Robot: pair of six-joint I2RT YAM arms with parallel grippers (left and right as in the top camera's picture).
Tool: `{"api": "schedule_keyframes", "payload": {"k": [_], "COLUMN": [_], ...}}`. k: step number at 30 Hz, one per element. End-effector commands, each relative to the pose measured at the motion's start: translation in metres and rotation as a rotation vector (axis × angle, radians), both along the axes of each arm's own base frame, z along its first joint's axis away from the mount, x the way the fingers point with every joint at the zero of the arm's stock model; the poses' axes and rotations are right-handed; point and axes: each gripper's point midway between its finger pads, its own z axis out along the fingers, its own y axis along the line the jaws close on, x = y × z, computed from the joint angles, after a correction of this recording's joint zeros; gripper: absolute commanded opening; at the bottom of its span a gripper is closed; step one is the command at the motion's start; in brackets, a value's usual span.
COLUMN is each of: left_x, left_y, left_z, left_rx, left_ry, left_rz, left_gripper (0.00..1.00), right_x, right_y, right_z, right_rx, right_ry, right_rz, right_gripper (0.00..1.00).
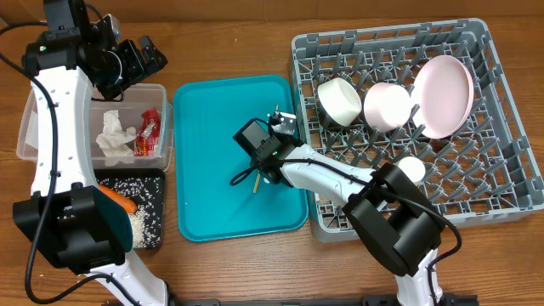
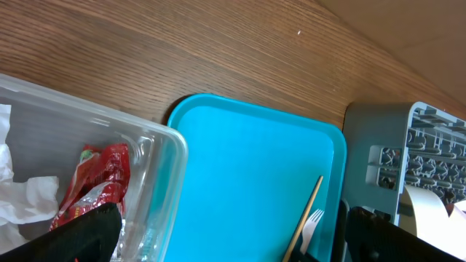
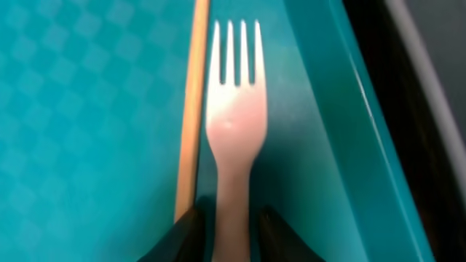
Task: Sort waste into correct bins and load items into the dishwasher
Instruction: 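Lower the right gripper and grasp the white fork's handle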
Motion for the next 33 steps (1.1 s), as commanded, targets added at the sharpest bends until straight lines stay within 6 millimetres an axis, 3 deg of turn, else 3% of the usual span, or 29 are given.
{"api": "schedule_keyframes", "payload": {"k": [1, 13, 20, 23, 33], "left_x": [0.002, 0.002, 0.002, 0.002, 0.002], "left_y": [-0.003, -0.003, -0.003, -0.003, -0.003], "left_z": [0.015, 0.015, 0.015, 0.015, 0.015], "left_rx": [0.008, 0.007, 0.007, 0.008, 0.007], "left_ry": [-0.034, -0.034, -0.034, -0.034, -0.034], "left_rz": [0.001, 0.001, 0.001, 0.001, 0.001], "left_gripper": [1.00, 1.00, 1.00, 1.00, 1.00], "right_x": [-0.007, -0.007, -0.011, -0.011, -0.008], "right_y": [0.001, 0.000, 0.005, 0.005, 0.012], "right_z": [-0.010, -0.010, -0.012, -0.011, 0.036], "right_rx": [0.027, 0.023, 0.048, 0.049, 0.043], "right_ry": [0.044, 0.047, 0.072, 0.070, 0.007], "right_rz": [-0.035, -0.035, -0.021, -0.018, 0.115], "right_gripper": [0.27, 0.14, 0.12, 0.04, 0.04]}}
